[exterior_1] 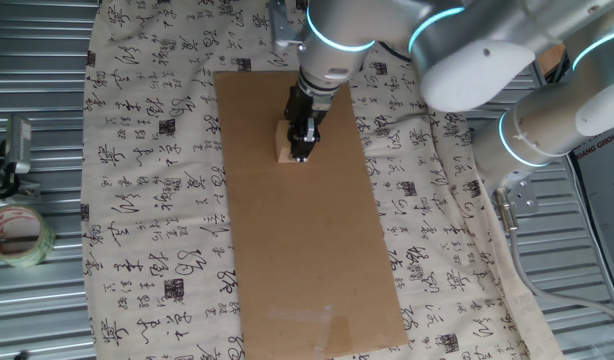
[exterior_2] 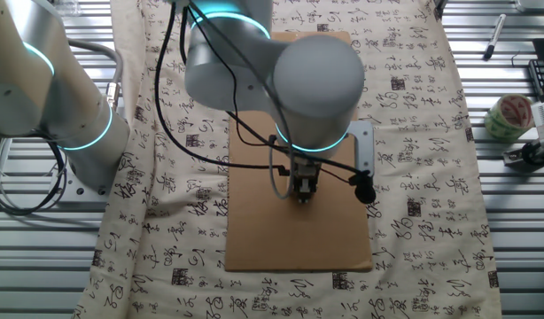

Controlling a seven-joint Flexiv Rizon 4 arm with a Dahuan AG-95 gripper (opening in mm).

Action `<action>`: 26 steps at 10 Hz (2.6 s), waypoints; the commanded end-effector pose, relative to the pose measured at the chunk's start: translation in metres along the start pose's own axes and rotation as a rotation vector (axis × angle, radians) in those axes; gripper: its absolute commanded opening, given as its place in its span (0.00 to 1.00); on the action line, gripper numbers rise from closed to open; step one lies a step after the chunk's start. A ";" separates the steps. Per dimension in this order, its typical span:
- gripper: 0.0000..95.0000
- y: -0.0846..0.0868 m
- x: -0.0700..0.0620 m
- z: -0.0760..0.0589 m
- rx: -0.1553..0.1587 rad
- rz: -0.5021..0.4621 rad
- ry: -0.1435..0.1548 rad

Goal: Hold a small block with the gripper and sweep it from left to right on the table

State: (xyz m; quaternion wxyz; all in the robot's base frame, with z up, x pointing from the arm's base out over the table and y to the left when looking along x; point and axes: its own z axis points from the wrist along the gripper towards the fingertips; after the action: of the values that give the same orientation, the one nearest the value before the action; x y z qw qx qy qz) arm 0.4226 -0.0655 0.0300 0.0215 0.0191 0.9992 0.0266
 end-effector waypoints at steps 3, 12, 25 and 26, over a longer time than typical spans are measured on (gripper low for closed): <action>0.00 -0.001 0.001 -0.001 -0.014 0.003 -0.005; 0.00 -0.001 0.001 0.000 -0.021 0.004 0.002; 0.40 -0.001 0.001 0.000 0.027 -0.030 -0.017; 0.80 -0.001 0.001 0.000 0.023 -0.027 -0.007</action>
State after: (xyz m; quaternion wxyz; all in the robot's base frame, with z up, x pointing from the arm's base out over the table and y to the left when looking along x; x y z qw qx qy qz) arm 0.4212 -0.0657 0.0290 0.0318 0.0026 0.9994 0.0092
